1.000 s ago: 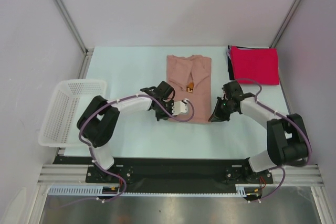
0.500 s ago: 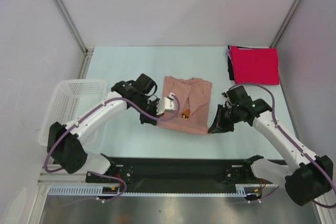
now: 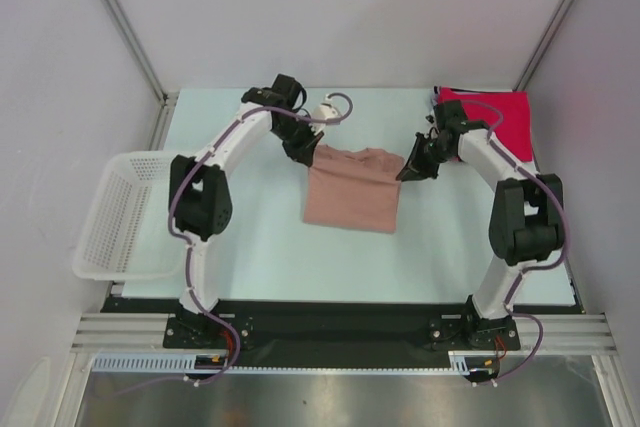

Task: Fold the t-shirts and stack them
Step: Fold the tshirt

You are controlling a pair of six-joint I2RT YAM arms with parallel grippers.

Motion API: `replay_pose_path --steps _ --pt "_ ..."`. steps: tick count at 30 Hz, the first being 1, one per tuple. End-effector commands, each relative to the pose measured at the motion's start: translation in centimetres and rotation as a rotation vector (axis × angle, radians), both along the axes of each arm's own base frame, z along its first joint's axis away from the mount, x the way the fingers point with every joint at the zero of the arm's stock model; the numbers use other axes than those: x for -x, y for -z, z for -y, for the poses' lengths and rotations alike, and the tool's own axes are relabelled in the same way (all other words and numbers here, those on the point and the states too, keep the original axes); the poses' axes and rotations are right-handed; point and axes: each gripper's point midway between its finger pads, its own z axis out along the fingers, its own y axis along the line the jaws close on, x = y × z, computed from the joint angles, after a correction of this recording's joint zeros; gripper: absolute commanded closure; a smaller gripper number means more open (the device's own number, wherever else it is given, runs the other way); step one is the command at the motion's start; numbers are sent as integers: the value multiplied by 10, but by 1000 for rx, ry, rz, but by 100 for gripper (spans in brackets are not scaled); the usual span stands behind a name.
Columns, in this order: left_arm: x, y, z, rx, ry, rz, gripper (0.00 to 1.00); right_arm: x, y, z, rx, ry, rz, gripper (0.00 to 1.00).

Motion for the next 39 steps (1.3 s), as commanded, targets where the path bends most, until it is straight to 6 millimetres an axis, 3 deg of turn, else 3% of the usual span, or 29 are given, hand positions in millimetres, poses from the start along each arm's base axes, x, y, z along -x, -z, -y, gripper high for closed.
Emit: replay_pose_path --steps 1,2,3,5,16,18,21,23,26,29,30,32,34,36,39 --pt "-42 -4 -15 -35 -122 20 100 -46 -2 16 36 43 91 100" --pt "-56 -13 -13 -37 -137 56 100 -55 -2 19 38 57 101 100" --pt "-62 3 -12 -51 -146 31 100 -60 7 20 41 68 82 100" --pt "-76 2 -8 -44 -156 53 100 -74 6 23 47 83 96 100" --pt "-110 34 -1 -35 -263 91 99 -106 28 34 70 175 103 100" --pt "-120 36 2 -19 -296 112 89 -112 34 36 71 199 106 99" --pt "-137 39 3 -5 -356 161 63 -125 41 45 106 258 130 60" --pt "-150 39 2 -2 -405 201 48 -139 35 52 130 295 183 55" --pt "-161 30 -1 6 -444 245 42 -153 9 61 156 339 275 52" --pt "-150 18 -1 45 -433 212 41 -148 -10 62 189 315 339 48" --pt "-144 3 -3 68 -429 213 41 -141 -23 59 204 282 381 45" --pt "-123 13 -2 81 -406 152 43 -119 -15 55 214 237 377 45" --pt "-100 7 4 140 -358 127 45 -98 -13 43 200 184 397 55" --pt "-84 1 18 198 -289 111 52 -90 -12 34 187 162 399 67" --pt "-72 8 31 188 -229 87 57 -85 -3 13 124 118 349 85"
